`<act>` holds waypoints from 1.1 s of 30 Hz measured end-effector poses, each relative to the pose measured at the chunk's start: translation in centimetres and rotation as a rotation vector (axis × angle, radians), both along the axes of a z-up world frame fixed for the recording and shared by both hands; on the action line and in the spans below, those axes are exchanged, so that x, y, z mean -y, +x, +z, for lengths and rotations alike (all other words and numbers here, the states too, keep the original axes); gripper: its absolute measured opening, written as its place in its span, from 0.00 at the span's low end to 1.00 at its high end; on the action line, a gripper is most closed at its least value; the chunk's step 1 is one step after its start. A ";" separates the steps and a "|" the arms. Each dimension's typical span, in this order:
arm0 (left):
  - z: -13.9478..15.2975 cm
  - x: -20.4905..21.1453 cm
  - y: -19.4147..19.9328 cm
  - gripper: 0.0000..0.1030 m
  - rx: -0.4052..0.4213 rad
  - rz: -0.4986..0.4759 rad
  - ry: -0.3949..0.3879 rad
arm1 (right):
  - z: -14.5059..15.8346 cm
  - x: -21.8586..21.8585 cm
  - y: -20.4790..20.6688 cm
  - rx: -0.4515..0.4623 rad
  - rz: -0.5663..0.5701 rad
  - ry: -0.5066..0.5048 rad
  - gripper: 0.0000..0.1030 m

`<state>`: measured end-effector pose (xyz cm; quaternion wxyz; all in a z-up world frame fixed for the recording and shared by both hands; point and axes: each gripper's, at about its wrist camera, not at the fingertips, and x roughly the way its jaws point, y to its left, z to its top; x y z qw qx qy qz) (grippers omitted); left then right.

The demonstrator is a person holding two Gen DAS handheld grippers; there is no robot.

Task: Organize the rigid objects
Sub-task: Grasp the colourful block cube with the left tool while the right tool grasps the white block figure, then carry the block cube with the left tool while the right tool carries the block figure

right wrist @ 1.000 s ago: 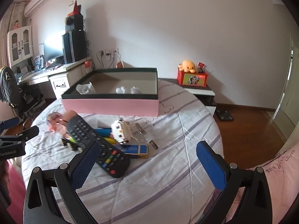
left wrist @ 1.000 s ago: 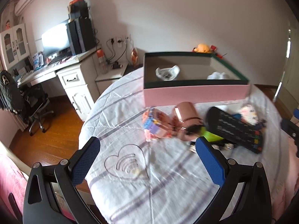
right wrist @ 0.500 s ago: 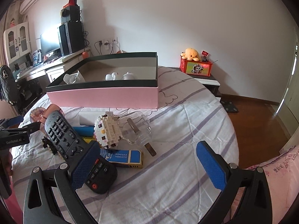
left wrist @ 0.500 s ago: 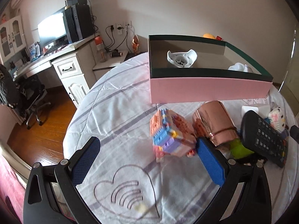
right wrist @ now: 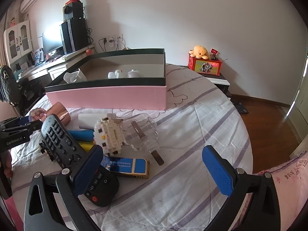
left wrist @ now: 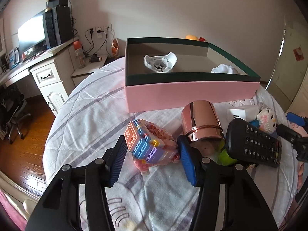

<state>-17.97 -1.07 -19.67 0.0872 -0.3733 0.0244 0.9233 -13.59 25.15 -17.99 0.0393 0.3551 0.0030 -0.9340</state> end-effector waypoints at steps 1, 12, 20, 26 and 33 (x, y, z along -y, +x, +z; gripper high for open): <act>0.1 0.1 0.2 0.53 -0.003 0.009 -0.011 | 0.2 0.2 -0.1 -0.002 0.005 -0.001 1.00; 0.2 2.5 3.5 0.53 0.005 0.031 -0.033 | 0.3 3.9 -2.3 0.027 0.069 0.044 0.94; -0.3 2.5 3.5 0.60 0.015 0.038 -0.026 | -0.4 3.7 -2.5 0.054 0.071 0.069 0.58; -0.8 2.3 3.1 0.50 0.024 0.017 -0.008 | -0.3 2.2 -2.2 0.060 0.047 0.062 0.34; -0.3 2.2 3.6 0.48 0.013 0.005 -0.002 | -0.4 1.4 -2.0 0.069 0.043 0.043 0.32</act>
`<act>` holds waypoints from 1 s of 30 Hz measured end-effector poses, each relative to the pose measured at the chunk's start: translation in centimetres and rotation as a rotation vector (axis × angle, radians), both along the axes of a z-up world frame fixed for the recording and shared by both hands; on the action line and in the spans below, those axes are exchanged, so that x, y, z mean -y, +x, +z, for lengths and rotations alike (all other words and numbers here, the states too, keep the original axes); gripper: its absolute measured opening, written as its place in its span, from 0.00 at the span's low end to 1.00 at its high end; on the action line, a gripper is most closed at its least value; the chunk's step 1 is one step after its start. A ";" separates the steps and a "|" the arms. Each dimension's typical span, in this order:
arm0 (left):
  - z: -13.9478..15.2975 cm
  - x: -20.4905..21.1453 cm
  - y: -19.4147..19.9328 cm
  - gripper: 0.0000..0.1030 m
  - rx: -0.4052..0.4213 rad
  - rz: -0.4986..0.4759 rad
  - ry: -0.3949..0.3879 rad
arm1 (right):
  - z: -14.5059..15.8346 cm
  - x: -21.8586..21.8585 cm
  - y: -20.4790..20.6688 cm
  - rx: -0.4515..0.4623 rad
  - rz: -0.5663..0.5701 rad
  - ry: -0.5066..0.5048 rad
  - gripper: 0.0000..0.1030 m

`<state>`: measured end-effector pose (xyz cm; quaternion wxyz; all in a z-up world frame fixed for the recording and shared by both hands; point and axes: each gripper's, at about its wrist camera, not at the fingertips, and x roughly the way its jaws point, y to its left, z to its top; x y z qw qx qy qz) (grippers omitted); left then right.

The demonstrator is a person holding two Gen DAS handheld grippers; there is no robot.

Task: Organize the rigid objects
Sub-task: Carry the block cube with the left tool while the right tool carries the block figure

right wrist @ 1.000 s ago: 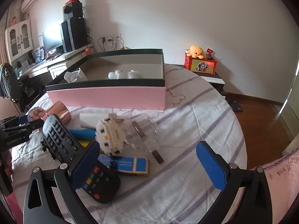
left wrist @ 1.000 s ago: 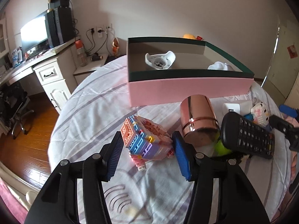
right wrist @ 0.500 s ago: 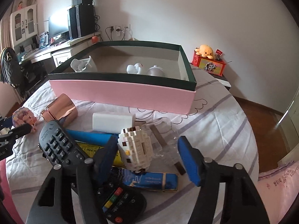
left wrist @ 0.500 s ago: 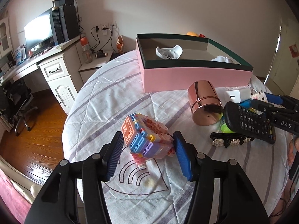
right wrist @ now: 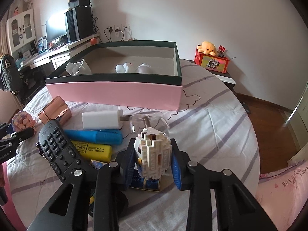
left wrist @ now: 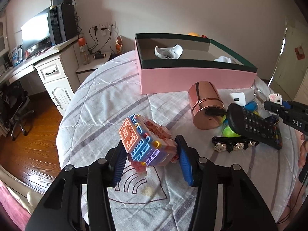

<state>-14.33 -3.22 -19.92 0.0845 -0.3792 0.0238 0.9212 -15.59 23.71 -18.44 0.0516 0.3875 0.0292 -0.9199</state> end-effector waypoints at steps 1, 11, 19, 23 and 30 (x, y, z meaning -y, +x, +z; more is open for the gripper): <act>0.1 0.0 0.1 0.48 -0.002 -0.001 0.001 | 0.1 0.0 0.1 -0.002 -0.001 0.000 0.32; 1.6 -0.1 1.1 0.48 -0.028 -0.019 0.023 | 1.5 -0.2 1.5 -0.043 0.019 -0.038 0.32; 4.0 -0.9 2.7 0.48 -0.085 -0.026 0.013 | 3.5 0.1 2.8 -0.089 0.029 -0.061 0.32; 5.8 -1.5 3.6 0.48 -0.134 -0.012 0.002 | 5.2 0.4 3.7 -0.135 0.041 -0.075 0.32; 9.9 -2.9 6.0 0.48 -0.243 -0.018 -0.022 | 8.2 1.6 6.0 -0.237 0.079 -0.093 0.32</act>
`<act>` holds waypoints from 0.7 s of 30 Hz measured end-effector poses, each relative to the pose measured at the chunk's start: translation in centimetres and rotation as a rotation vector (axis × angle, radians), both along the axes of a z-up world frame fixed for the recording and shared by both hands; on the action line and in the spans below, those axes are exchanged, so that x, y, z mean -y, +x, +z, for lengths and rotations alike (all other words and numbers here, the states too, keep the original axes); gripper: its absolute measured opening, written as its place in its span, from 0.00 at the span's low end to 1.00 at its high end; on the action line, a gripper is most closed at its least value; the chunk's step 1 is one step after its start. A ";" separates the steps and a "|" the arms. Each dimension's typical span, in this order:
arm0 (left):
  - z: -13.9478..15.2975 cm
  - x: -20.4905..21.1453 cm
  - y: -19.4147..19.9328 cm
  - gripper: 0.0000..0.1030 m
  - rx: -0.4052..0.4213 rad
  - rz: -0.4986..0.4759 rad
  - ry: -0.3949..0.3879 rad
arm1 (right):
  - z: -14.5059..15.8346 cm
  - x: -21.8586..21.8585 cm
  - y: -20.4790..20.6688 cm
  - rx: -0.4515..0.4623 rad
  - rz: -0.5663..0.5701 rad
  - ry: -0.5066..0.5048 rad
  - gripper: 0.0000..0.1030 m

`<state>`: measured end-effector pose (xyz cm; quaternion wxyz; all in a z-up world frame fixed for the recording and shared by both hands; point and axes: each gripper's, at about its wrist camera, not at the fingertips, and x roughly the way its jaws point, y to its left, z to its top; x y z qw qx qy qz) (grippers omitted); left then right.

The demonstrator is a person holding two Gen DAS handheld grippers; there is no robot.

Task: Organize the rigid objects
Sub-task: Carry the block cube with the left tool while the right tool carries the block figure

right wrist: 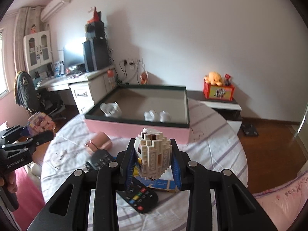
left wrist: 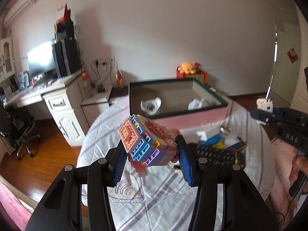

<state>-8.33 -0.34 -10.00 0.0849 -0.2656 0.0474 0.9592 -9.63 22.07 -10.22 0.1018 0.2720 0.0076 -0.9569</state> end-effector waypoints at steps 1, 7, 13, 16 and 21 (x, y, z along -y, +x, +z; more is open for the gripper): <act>0.6 -0.1 0.4 0.48 -0.016 0.003 0.000 | 0.4 0.2 0.3 -0.008 0.007 0.002 0.32; 3.4 -0.6 2.4 0.48 -0.091 0.012 -0.011 | 2.7 1.0 1.8 -0.063 0.028 0.004 0.32; 4.8 -1.0 3.1 0.48 -0.124 0.014 -0.018 | 4.1 1.3 2.5 -0.093 0.039 0.011 0.32; 5.1 -1.2 3.0 0.48 -0.129 0.011 -0.019 | 4.4 1.4 2.4 -0.100 0.039 0.012 0.32; 5.2 -2.0 1.8 0.48 -0.132 -0.002 -0.034 | 4.6 1.0 1.5 -0.106 0.046 0.015 0.32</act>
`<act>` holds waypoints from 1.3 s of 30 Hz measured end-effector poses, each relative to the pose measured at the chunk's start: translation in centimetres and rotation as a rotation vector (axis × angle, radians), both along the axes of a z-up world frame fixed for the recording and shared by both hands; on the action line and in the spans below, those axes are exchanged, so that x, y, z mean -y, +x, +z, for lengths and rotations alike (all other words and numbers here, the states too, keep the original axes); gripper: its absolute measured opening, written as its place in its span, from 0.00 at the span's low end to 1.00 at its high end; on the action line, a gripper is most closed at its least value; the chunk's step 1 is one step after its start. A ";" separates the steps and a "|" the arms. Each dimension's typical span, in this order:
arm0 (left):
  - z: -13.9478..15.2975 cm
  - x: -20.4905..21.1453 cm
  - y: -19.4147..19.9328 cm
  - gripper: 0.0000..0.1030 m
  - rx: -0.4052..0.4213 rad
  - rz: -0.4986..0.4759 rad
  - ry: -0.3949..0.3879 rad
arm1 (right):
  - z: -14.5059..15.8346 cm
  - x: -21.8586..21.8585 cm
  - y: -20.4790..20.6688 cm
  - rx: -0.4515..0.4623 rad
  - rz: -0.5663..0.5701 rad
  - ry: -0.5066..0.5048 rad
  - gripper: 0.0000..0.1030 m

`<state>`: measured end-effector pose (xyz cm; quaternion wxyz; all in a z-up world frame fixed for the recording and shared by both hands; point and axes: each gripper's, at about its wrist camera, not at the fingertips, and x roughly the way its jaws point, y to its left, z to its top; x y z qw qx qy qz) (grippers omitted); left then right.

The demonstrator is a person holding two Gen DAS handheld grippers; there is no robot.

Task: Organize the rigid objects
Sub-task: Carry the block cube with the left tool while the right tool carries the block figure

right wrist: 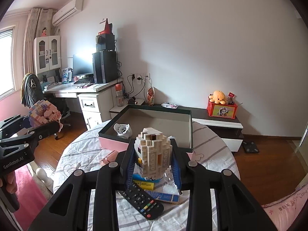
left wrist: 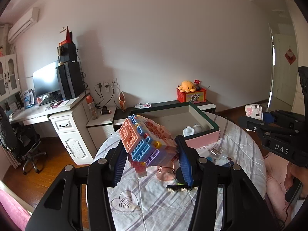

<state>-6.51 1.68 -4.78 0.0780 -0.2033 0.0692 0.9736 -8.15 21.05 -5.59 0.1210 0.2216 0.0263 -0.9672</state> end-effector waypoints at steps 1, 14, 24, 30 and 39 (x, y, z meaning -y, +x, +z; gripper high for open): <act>0.0 -0.2 -0.4 0.48 -0.001 -0.004 -0.001 | 0.0 0.0 -0.2 -0.003 0.003 0.004 0.32; -0.1 -4.6 -11.6 0.48 0.064 -0.111 -0.022 | -0.4 -2.1 -7.6 0.027 -0.020 0.041 0.32; -3.9 -7.5 -23.1 0.48 0.212 -0.109 -0.032 | -3.6 -1.1 -18.0 0.159 0.042 0.073 0.33; -6.9 -8.6 -27.3 0.48 0.285 -0.081 -0.058 | -6.1 -0.2 -22.6 0.246 0.074 0.086 0.33; -9.8 -8.3 -29.3 0.49 0.339 -0.017 -0.077 | -9.1 1.1 -25.4 0.322 0.084 0.125 0.33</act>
